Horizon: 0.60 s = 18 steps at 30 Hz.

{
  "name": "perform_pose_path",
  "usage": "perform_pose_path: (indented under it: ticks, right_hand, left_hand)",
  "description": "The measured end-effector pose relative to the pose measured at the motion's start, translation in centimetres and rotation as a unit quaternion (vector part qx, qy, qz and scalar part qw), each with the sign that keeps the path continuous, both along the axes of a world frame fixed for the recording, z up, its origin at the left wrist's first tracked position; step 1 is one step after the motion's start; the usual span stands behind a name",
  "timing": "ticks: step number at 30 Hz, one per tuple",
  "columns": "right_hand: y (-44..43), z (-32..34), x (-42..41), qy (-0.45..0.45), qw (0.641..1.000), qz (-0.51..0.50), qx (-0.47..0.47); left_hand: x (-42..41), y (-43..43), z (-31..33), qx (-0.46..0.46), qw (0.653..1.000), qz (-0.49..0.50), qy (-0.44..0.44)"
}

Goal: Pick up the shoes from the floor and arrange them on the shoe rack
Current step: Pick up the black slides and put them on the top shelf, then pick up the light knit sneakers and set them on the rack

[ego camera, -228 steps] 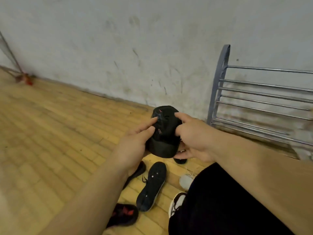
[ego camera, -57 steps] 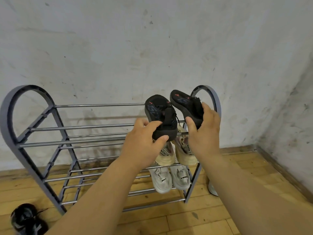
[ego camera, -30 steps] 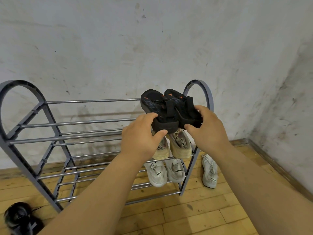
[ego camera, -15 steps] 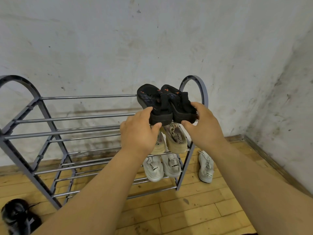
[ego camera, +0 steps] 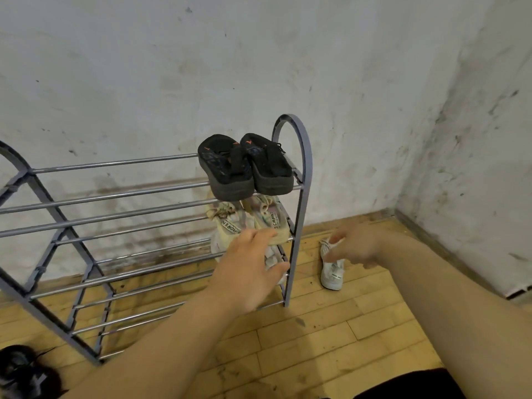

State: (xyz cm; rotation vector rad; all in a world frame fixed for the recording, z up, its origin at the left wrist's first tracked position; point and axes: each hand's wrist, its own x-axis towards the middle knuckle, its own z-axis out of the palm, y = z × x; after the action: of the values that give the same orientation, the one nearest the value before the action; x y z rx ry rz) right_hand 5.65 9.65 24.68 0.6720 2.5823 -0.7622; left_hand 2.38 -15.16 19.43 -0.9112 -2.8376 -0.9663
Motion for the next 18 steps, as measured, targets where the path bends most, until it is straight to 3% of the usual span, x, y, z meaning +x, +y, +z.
perform_pose_path:
  ticks: [8, 12, 18]
  right_hand:
    - [3.1, -7.4, -0.4, -0.082, 0.994, -0.037, -0.064]
    - [6.3, -11.6, -0.9, -0.136, 0.991, 0.009, 0.012]
    - [10.9, -21.0, -4.3, -0.168, 0.984, 0.024, 0.062]
  left_hand:
    - [1.3, 0.1, -3.3, -0.094, 0.989, -0.04, -0.106]
    - [1.4, 2.0, -6.5, -0.105, 0.979, -0.056, -0.164]
    - [0.4, 6.1, -13.3, -0.038, 0.957, -0.025, -0.287]
